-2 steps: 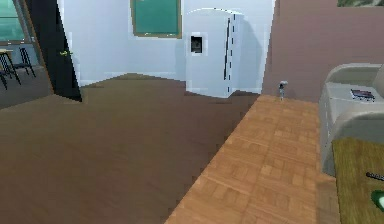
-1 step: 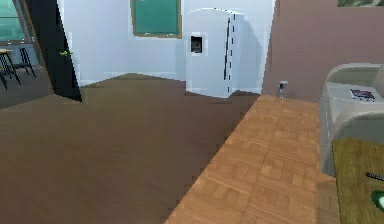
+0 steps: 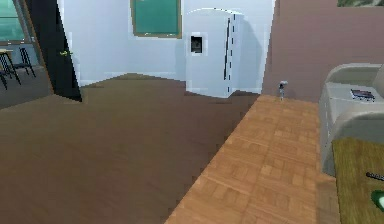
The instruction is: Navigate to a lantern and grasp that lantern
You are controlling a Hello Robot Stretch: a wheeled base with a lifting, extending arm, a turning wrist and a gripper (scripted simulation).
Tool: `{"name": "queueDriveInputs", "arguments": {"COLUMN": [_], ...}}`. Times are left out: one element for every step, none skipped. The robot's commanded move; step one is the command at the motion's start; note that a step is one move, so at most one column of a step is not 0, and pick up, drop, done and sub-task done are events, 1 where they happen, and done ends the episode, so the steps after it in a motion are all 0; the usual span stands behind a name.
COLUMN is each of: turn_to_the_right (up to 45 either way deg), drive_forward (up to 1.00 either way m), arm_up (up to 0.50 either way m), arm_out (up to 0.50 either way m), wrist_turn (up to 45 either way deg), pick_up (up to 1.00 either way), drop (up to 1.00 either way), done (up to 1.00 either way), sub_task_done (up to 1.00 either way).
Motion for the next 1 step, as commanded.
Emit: {"name": "queueDriveInputs", "arguments": {"turn_to_the_right": [0.0], "drive_forward": [0.0], "arm_up": [0.0], "arm_out": [0.4], "wrist_turn": [0.0], "pick_up": [0.0], "drop": [0.0], "done": [0.0], "sub_task_done": [0.0]}}
